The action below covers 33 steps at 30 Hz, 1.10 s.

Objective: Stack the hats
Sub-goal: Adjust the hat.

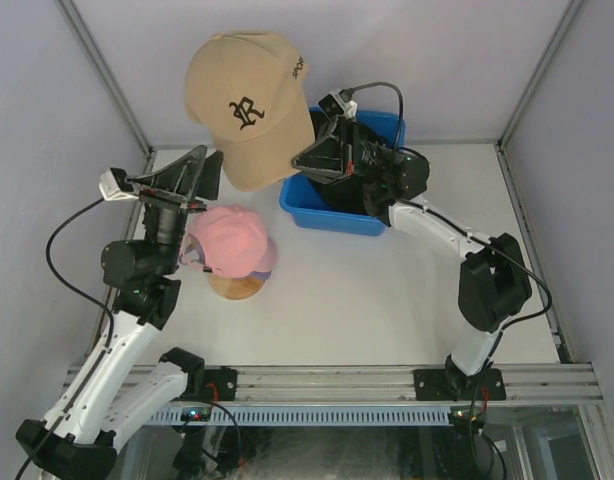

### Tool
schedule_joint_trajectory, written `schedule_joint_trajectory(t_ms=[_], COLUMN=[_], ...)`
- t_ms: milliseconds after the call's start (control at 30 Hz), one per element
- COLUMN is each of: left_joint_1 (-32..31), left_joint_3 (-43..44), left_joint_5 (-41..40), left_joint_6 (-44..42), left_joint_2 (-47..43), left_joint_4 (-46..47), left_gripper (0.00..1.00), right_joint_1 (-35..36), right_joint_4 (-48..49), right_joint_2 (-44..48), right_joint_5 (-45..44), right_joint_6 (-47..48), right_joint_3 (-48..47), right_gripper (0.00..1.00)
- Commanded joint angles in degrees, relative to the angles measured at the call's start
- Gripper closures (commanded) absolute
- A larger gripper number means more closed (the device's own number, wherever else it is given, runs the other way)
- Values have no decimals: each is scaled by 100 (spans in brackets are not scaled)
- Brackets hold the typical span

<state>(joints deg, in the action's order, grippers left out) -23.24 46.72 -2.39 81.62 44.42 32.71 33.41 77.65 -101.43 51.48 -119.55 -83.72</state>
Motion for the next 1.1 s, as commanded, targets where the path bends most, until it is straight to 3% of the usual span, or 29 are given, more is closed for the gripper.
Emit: schedule_joint_trajectory(t_ms=[0, 1067], left_joint_1=[278, 1597], left_joint_3=[-43, -965], left_joint_5=[746, 2028], left_joint_6=[304, 1008], left_joint_2=[-97, -1062], left_joint_4=[223, 412], left_gripper=[27, 26], right_joint_1=[252, 386], right_joint_4=[94, -870], right_joint_2=[567, 625], right_joint_5=[-19, 71], right_joint_6=[-737, -64], right_joint_3=[9, -465], right_gripper=[100, 100])
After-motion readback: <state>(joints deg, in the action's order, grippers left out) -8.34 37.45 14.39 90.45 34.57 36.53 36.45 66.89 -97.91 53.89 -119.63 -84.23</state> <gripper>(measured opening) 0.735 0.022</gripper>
